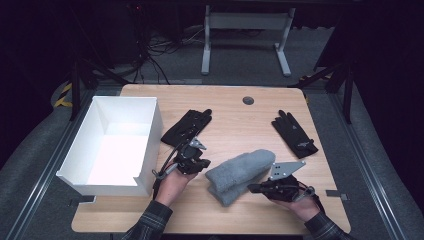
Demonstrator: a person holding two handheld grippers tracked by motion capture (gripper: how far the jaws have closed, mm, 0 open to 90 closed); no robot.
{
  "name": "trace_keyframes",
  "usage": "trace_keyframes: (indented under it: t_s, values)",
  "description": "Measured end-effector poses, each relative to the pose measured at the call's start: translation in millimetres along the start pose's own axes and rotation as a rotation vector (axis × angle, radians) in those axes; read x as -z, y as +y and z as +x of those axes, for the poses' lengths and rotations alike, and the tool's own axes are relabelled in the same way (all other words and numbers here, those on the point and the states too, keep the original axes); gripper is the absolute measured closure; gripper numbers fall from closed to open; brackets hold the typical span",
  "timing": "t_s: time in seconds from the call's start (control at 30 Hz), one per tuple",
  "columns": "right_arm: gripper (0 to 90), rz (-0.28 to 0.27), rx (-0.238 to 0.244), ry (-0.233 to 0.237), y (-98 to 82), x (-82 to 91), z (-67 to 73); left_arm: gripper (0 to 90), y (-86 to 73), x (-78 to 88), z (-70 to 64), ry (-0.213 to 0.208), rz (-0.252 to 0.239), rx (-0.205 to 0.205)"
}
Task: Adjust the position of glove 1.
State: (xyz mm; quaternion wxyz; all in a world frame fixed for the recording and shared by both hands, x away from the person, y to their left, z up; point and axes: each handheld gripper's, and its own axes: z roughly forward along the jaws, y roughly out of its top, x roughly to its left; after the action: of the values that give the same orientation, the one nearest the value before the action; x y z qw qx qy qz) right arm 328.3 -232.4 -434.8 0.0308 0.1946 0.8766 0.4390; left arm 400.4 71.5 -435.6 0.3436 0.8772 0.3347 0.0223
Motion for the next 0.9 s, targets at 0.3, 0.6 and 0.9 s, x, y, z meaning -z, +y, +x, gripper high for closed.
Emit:
trace_keyframes:
  t_s: [0.3,0.6,0.9]
  values:
    - [90.0,0.019,0.046,0.07,19.1,-31.2,15.5,90.0,-3.8,-9.7,-1.6,-0.023,0.029,0.003]
    - [90.0,0.03,0.056,0.067,24.3,-41.5,16.0,90.0,-3.0,-9.3,-4.0,-0.074,0.009,0.021]
    - [90.0,-0.013,0.054,0.054,24.3,-28.6,14.6,90.0,0.0,0.6,-10.5,-0.127,-0.045,0.012]
